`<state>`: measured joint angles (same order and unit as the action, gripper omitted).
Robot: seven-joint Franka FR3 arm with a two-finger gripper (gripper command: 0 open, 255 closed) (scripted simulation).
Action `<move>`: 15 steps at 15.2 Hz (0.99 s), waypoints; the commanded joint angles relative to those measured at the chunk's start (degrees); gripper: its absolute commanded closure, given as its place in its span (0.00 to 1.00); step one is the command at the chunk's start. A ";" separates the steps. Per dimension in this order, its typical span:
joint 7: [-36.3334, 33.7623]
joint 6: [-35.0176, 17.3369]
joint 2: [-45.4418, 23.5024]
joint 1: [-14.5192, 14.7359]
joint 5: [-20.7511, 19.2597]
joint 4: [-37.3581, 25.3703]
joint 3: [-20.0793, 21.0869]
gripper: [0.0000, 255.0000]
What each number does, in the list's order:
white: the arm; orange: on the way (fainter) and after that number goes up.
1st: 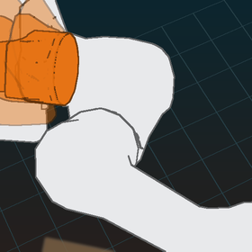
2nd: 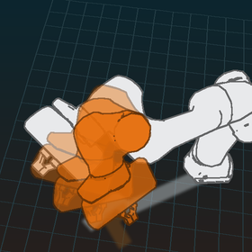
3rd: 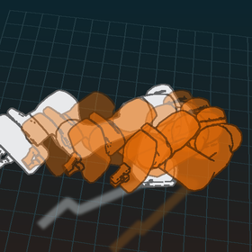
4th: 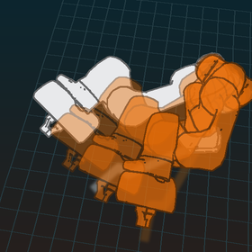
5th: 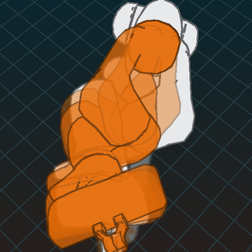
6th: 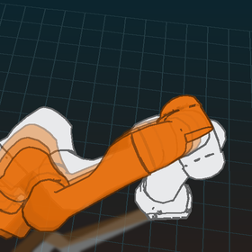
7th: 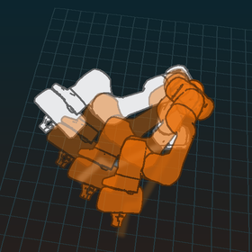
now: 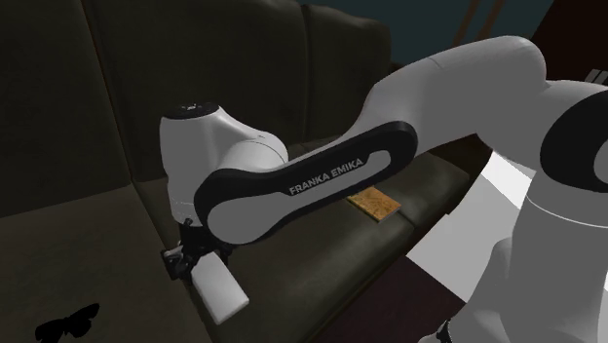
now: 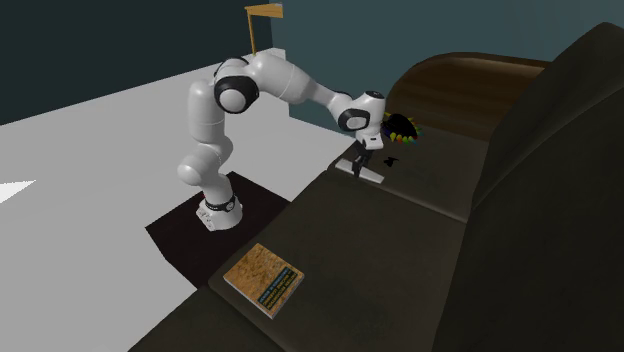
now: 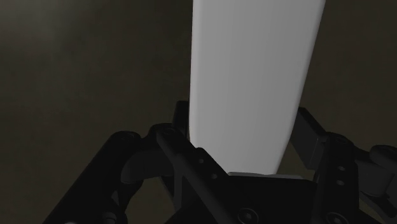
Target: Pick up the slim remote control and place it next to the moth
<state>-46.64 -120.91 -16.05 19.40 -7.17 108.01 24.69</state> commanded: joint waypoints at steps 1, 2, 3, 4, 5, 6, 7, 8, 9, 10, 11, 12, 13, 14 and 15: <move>-0.18 -1.24 -0.88 0.09 -0.46 0.39 -0.19 1.00; -0.32 -1.89 -1.26 0.14 -0.68 0.70 -0.27 1.00; -0.53 -2.88 -1.85 0.24 -1.01 1.15 -0.39 1.00; -0.53 -2.88 -1.85 0.24 -1.01 1.15 -0.39 1.00; -0.53 -2.88 -1.85 0.24 -1.01 1.16 -0.39 1.00; -0.53 -2.88 -1.85 0.24 -1.01 1.15 -0.39 1.00; -0.53 -2.88 -1.85 0.24 -1.01 1.15 -0.39 1.00; -0.53 -2.88 -1.85 0.24 -1.01 1.15 -0.39 1.00; -0.53 -2.88 -1.85 0.24 -1.01 1.15 -0.40 1.00; -0.53 -2.88 -1.85 0.24 -1.01 1.15 -0.40 1.00; -0.53 -2.88 -1.85 0.24 -1.01 1.15 -0.40 1.00; -0.53 -2.88 -1.85 0.24 -1.01 1.16 -0.39 0.00; -0.52 -2.88 -1.85 0.24 -1.01 1.15 -0.40 0.00; -0.52 -2.88 -1.85 0.24 -1.01 1.16 -0.40 0.00; -0.52 -2.88 -1.85 0.24 -1.01 1.16 -0.40 0.00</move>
<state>-47.16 -123.79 -17.89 19.64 -8.18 109.16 24.29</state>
